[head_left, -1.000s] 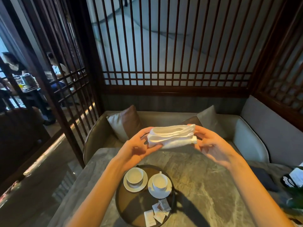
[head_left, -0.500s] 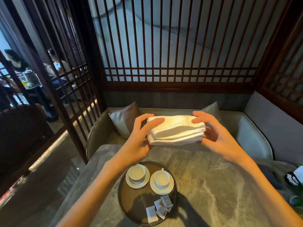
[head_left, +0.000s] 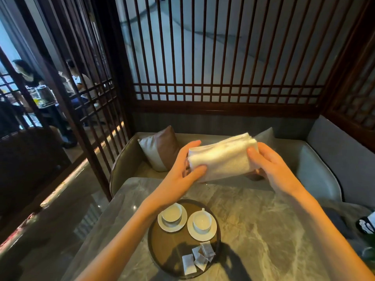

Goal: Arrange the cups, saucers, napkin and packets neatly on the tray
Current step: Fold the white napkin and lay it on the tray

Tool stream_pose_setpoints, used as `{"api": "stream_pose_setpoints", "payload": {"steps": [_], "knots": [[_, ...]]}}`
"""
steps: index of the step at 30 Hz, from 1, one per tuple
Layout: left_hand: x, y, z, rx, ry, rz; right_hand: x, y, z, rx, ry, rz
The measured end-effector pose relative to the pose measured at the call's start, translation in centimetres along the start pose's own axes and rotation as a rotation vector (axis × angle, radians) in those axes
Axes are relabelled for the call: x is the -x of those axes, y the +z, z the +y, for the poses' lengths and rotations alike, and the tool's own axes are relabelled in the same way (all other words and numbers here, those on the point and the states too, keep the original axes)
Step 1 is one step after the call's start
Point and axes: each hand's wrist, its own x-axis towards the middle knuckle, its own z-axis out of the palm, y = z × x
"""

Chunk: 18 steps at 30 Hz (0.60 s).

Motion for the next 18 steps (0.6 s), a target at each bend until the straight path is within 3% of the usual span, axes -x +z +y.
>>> {"api": "stream_pose_setpoints", "payload": {"steps": [3, 11, 18], "knots": [[0.4, 0.5, -0.9, 0.153, -0.094, -0.003, 0.5, 1.3, 0.4, 0.025, 0.004, 0.014], [3.1, 0.9, -3.6, -0.161, -0.184, 0.412, 1.2, 6.8, 4.6, 0.107, 0.104, 0.168], [6.2, -0.8, -4.1, -0.252, -0.28, 0.52, 1.5, 9.6, 7.3, 0.114, 0.085, -0.033]]}}
